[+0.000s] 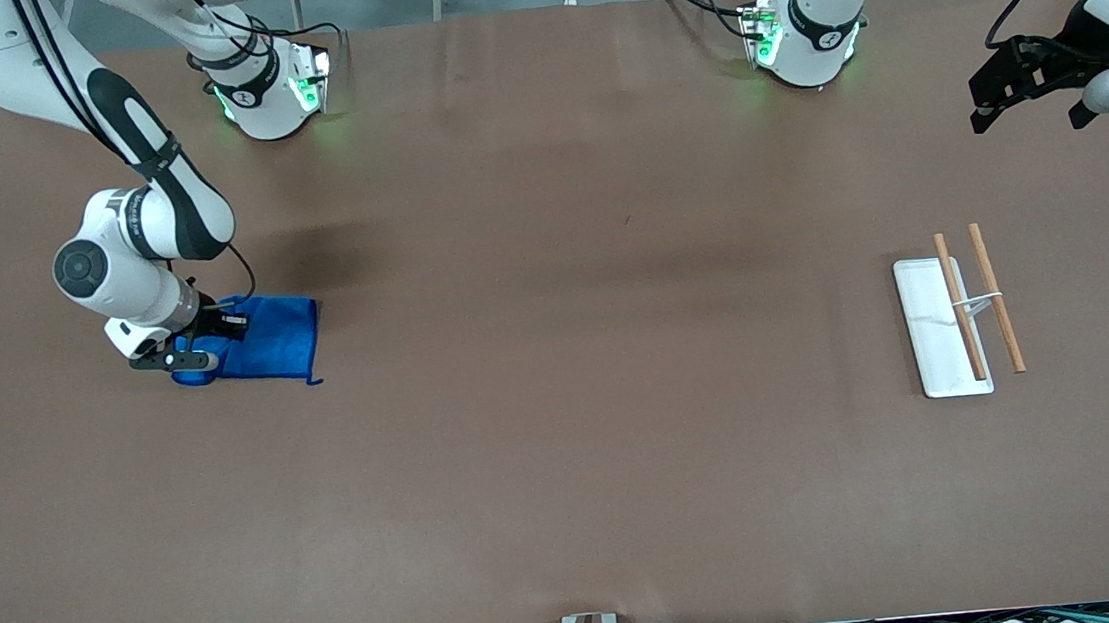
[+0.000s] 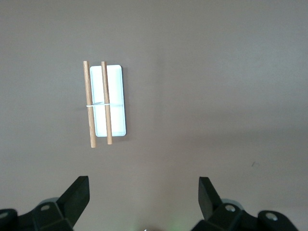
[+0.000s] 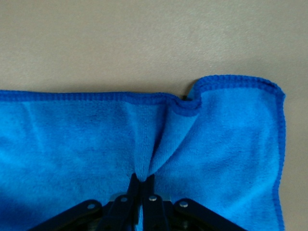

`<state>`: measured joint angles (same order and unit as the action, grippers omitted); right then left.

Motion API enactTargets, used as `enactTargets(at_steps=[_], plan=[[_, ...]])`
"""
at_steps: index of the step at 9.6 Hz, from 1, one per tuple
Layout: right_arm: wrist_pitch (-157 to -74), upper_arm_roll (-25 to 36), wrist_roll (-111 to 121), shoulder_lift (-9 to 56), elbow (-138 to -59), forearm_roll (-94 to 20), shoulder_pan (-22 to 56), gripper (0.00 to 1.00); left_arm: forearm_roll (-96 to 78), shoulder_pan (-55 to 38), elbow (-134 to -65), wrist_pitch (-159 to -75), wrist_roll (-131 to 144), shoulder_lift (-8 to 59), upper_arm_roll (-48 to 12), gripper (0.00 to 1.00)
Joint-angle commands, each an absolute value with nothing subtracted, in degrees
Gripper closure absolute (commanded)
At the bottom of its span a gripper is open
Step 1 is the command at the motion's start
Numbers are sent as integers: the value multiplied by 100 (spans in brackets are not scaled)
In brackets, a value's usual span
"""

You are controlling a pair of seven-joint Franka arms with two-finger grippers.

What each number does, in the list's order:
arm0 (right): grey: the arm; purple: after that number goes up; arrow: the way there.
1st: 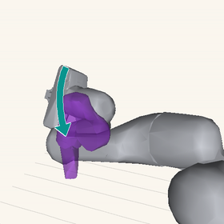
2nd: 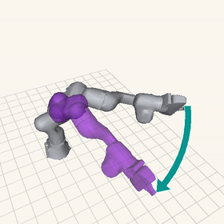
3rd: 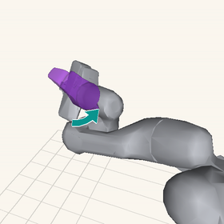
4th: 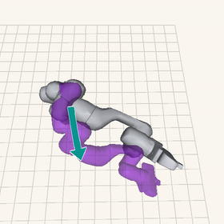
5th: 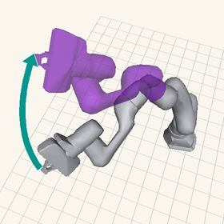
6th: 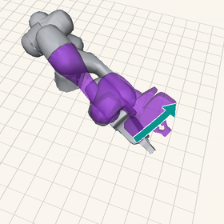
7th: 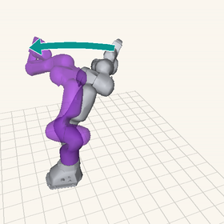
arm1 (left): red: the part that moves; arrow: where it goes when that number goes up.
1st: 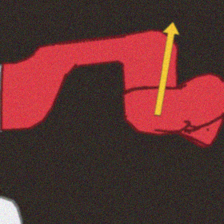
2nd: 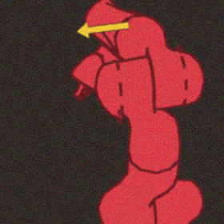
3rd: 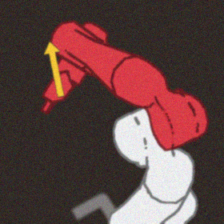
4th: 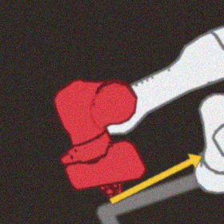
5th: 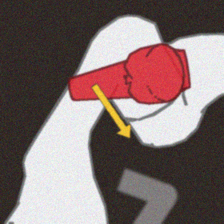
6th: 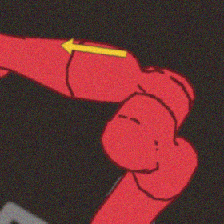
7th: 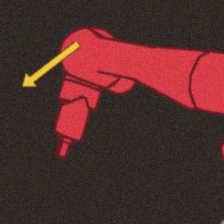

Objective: Right arm passes towel to left arm to hang
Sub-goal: 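Grasp the towel edge with the right gripper and lift it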

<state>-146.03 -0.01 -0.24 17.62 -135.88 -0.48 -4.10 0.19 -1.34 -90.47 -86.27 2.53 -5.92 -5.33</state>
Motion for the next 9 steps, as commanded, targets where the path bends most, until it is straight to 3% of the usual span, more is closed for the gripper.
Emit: enactTargets(at_steps=[1,2,5,7,9], plan=[[-13828,-323,-551,1512,-13264,-26,-413,100,-114,-105,-9079,-8552,211,-483,-536,0],[-13495,-421,-754,1425,-13071,-26,-404,100,-158,-97,-9079,-8552,211,-483,-527,0],[-10995,-701,-939,1274,-11301,-96,-404,100,-307,-88,-9088,-8552,220,-475,-527,0],[-10547,-1192,-1422,1196,-10768,-384,-422,100,-1259,357,-9097,-8360,325,-361,-527,0],[-10599,-1423,-1345,1151,-10592,-1847,-413,100,-1564,387,-9079,-8297,282,-81,-545,0]])
